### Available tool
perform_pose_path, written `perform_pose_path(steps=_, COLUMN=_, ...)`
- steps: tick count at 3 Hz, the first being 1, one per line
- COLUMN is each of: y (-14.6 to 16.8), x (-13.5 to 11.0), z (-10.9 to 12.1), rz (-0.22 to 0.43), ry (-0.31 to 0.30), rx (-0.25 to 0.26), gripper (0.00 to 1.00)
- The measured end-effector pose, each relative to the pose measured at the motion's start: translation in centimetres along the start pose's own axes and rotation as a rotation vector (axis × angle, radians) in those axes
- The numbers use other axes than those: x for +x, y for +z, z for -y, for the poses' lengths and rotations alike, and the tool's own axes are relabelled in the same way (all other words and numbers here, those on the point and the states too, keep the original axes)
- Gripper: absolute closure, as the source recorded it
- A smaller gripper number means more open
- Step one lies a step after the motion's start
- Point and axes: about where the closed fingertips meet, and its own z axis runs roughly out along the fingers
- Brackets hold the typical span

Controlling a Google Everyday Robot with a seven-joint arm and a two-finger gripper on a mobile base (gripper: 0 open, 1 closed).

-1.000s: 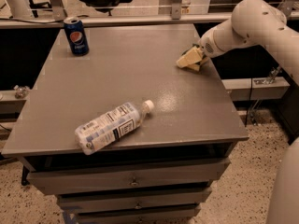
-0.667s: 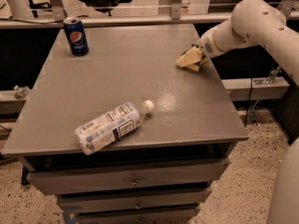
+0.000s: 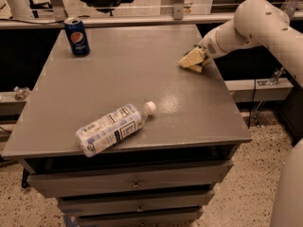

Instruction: Move sponge near pepsi can

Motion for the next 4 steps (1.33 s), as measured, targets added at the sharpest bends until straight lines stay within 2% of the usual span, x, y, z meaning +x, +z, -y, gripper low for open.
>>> perform_pose_path(steps=3, y=-0.12, x=-0.13, z=0.02, rz=0.000, ry=0.000, rx=0.000, gripper=1.00)
perform_pose_path(steps=4, y=-0.12, x=-0.14, z=0.02, rz=0.000, ry=0.000, rx=0.000, gripper=0.84)
